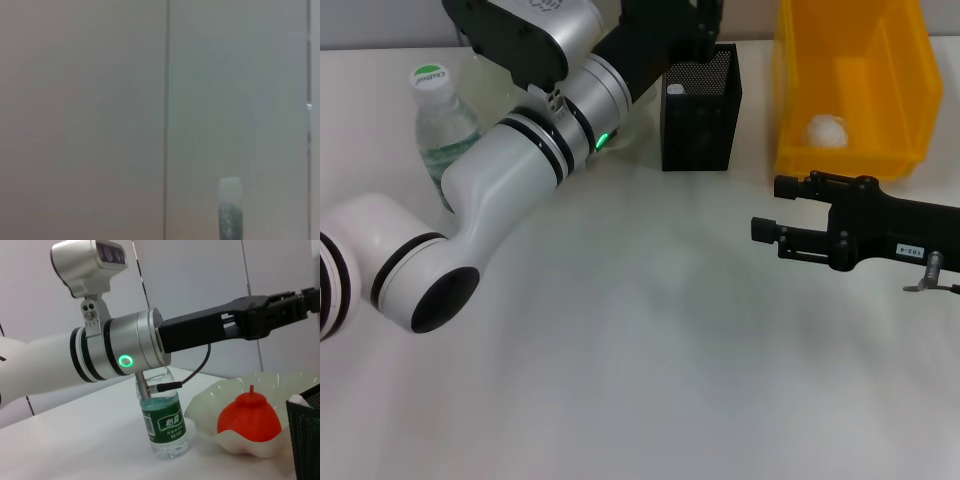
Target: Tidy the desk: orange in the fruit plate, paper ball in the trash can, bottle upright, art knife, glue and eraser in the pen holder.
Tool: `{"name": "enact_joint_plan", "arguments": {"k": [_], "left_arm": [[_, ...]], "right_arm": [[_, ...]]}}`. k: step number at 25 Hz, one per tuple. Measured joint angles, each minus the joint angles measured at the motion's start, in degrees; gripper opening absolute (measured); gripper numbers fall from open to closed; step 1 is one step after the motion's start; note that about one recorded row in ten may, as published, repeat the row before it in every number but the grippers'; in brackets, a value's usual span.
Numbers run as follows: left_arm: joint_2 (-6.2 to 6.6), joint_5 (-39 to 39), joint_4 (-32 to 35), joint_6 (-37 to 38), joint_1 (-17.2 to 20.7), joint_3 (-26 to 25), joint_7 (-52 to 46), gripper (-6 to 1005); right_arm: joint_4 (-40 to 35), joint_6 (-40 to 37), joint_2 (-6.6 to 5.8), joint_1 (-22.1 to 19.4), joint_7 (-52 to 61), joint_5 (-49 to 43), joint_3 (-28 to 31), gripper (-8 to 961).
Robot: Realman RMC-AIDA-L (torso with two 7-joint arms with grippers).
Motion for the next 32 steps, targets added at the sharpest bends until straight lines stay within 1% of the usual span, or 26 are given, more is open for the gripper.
{"name": "enact_joint_plan", "arguments": {"k": [1, 3, 11, 15, 17, 18, 19, 20, 21, 22, 24, 25, 27, 28, 29, 32], "left_arm": [[0.00, 1.73, 0.09, 0.00, 0.03, -0.06, 0.01, 263], [0.00, 2.45, 0.10, 0.00, 0.09, -0.18, 0.02, 266], [0.00, 2.70, 0.23, -0.08, 0.07, -0.26, -0.06, 281], [0.06, 3.05, -0.16, 0.52, 0.51, -0.29, -1.19, 421], [0.36, 6.55, -0.04, 2.00, 1.52, -0.34, -4.61, 491], [0.58, 10.86, 0.99, 4.31, 2.71, -0.37, -9.00, 537], [0.58, 10.86, 0.99, 4.31, 2.71, -0.37, -9.00, 583], [0.66, 13.83, 2.23, 6.56, 3.62, -0.39, -12.17, 630], [0.66, 13.83, 2.23, 6.56, 3.62, -0.39, -12.17, 676], [0.74, 19.45, 5.52, 12.39, 5.93, -0.40, -17.91, 722], [0.76, 21.99, 7.32, 16.11, 7.30, -0.40, -20.74, 807], [0.84, 24.02, 9.17, 19.67, 8.56, -0.40, -23.19, 849], [0.97, 26.95, 12.20, 25.15, 10.17, -0.39, -27.00, 849], [1.11, 29.85, 16.15, 30.87, 11.38, -0.23, -30.85, 849], [1.11, 29.85, 16.15, 30.87, 11.38, -0.23, -30.85, 849], [1.15, 34.43, 22.58, 38.22, 12.70, 0.13, -36.03, 849]], "right_arm": [[0.13, 0.00, 0.00, -0.01, 0.01, 0.00, 0.01, 725], [0.92, 0.00, 0.00, 0.20, 0.00, 0.03, 0.18, 725], [1.12, 0.00, 0.00, 0.48, 0.00, 0.09, 0.22, 726], [1.12, 0.00, 0.00, 0.51, 0.01, 0.10, 0.22, 726], [1.12, -0.01, 0.00, 0.50, 0.00, 0.10, 0.22, 726], [1.10, 0.00, -0.03, 0.41, 0.00, 0.10, 0.23, 726], [1.10, 0.00, -0.03, 0.41, 0.00, 0.10, 0.23, 726], [1.10, 0.00, -0.06, 0.37, 0.00, 0.10, 0.22, 726], [1.09, 0.00, -0.12, 0.27, 0.00, 0.10, 0.24, 726], [1.09, 0.00, -0.14, 0.19, 0.00, 0.10, 0.25, 726], [1.03, -0.01, -0.13, -0.08, -0.16, 0.10, 0.35, 726], [1.02, -0.05, -0.14, -0.14, -0.18, 0.10, 0.40, 726], [1.04, -0.28, -0.19, -0.26, -0.21, 0.10, 0.41, 726], [0.95, -0.62, -0.17, -0.50, -0.28, 0.10, 0.40, 726], [0.95, -0.62, -0.17, -0.50, -0.28, 0.10, 0.40, 725], [0.76, -1.63, -0.03, -0.74, -0.59, 0.10, 0.40, 725]]}}
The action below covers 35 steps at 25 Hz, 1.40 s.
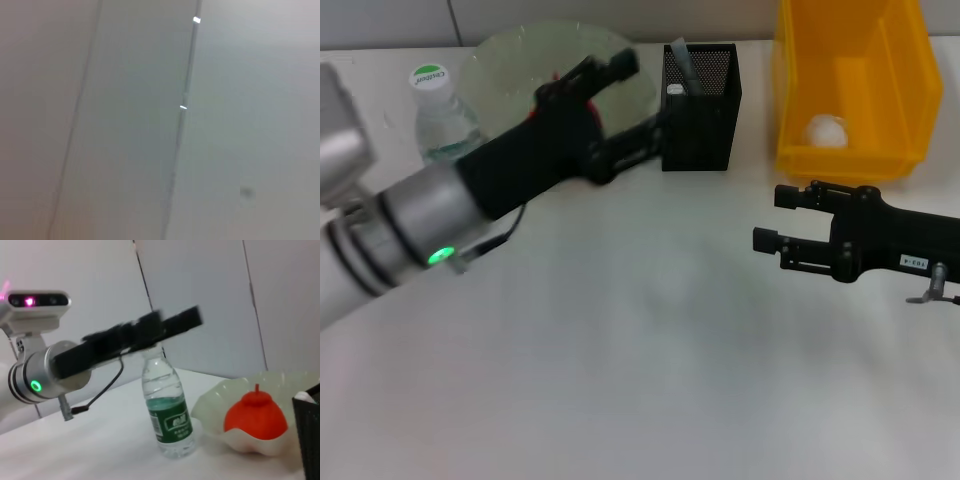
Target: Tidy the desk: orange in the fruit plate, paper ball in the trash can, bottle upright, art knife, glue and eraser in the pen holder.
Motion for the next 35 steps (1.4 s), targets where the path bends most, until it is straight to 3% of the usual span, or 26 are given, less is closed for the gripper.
{"name": "enact_joint_plan", "arguments": {"k": [1, 5, 6, 8, 11, 14, 25, 35], "left_arm": [[0.02, 3.14, 3.99, 4.41, 0.67, 0.06, -2.80, 849], [0.54, 7.00, 10.17, 10.51, 1.10, 0.87, -7.67, 849], [1.45, 8.05, 12.83, 13.44, 1.17, 3.84, -10.01, 849], [1.82, 8.21, 13.45, 14.25, 1.23, 5.48, -10.69, 849], [3.57, 8.13, 15.81, 15.28, 2.17, 13.56, -12.03, 849], [3.90, 8.08, 17.01, 15.21, 2.72, 15.79, -12.01, 849], [3.25, 8.28, 18.15, 13.44, 3.54, 19.81, -11.72, 849], [2.70, 8.39, 18.24, 12.43, 3.63, 20.12, -11.41, 849]], "right_arm": [[-0.01, -1.33, 0.00, -0.04, -0.22, 0.00, 0.00, 725], [-0.07, -4.05, -0.07, -0.06, -0.54, -0.11, -0.06, 725], [-0.12, -5.80, -0.18, -0.07, -0.66, -0.33, -0.28, 725], [-0.13, -6.62, -0.23, -0.07, -0.66, -0.40, -0.46, 725], [-0.13, -8.75, -0.40, -0.08, -0.68, -0.99, -0.74, 725], [-0.13, -9.15, -0.53, -0.13, -0.68, -1.91, -0.62, 725], [0.28, -9.22, -0.54, -0.28, -0.80, -3.79, -0.40, 726], [0.33, -9.16, -0.34, -1.33, -1.35, -3.80, -0.38, 726]]}}
